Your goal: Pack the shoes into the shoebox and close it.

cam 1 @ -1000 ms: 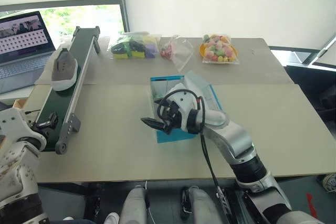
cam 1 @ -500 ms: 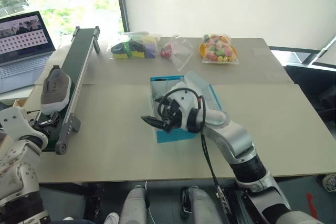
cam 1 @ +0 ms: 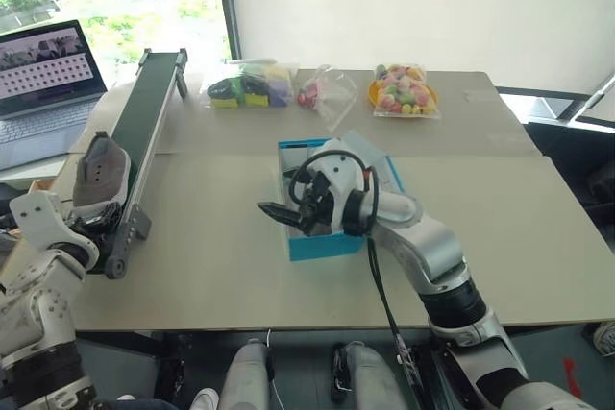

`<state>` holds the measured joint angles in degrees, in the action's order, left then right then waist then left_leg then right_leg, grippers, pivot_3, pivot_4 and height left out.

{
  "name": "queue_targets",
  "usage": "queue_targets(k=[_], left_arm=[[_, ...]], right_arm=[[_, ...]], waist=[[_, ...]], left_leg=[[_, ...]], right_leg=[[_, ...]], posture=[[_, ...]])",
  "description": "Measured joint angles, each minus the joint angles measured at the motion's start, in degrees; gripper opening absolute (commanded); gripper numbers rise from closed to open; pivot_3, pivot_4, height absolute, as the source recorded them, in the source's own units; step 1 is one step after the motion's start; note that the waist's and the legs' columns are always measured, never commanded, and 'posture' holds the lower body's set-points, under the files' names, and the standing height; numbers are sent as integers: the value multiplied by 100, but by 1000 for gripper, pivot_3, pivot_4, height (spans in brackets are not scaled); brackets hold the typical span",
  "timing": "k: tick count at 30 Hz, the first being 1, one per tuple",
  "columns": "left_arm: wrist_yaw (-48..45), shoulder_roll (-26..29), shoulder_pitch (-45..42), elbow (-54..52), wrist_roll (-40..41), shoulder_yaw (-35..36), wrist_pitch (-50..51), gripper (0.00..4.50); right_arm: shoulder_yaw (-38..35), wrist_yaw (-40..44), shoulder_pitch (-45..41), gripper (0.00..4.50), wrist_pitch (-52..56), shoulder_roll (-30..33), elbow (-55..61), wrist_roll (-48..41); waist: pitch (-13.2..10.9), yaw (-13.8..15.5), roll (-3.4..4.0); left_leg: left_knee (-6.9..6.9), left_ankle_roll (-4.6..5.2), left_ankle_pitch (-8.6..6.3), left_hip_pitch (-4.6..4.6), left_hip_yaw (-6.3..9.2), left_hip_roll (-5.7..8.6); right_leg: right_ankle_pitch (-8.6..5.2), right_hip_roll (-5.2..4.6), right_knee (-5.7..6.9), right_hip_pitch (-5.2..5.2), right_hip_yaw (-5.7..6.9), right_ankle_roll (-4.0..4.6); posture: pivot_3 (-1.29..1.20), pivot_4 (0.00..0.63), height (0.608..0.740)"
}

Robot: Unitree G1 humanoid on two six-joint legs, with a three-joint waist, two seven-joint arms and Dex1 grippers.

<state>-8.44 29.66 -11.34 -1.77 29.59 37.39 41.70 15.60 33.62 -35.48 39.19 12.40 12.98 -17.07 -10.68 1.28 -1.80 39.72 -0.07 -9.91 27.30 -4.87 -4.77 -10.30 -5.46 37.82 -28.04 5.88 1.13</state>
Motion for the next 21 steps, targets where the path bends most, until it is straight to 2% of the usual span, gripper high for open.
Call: queue_targets(k=[4,10,13,18,21], left_arm=[[3,1,-42,-4,1,-1,-1,2266],[36,-222,-71,-54,4,22,-281,2266],[31,-630,-195,-255,332,66,-429,2266],[111,-960,-378,-929,1047,59,-384,2266],[201,-1101,-417,-1255,1369,-47,-266,2266]], right_arm=[[-81,-2,-84,4500,24,-8,0,-3],[-91,-3,-133,4500,30,-13,0,-3],[-90,-7,-143,4500,30,-52,-2,-2],[-135,-100,-237,4500,40,-171,-115,-2],[-479,-358,-359,4500,342,-531,-359,-193]], waist=[[0,9,0],[0,32,0],[6,25,-12],[10,-61,-20],[10,-94,-20]], left_leg=[[0,0,0,-1,0,0],[1,0,0,1,0,1],[5,0,0,8,-1,-2],[5,3,2,7,-3,0],[8,4,3,2,-2,-2]], right_leg=[[0,1,3,-1,0,0],[0,-1,1,1,0,0],[2,2,-2,-1,0,-3],[21,3,-2,1,-6,-35],[22,8,11,0,-10,-35]], posture=[[0,150,681],[0,150,681],[0,150,681],[0,150,681],[0,150,681]])
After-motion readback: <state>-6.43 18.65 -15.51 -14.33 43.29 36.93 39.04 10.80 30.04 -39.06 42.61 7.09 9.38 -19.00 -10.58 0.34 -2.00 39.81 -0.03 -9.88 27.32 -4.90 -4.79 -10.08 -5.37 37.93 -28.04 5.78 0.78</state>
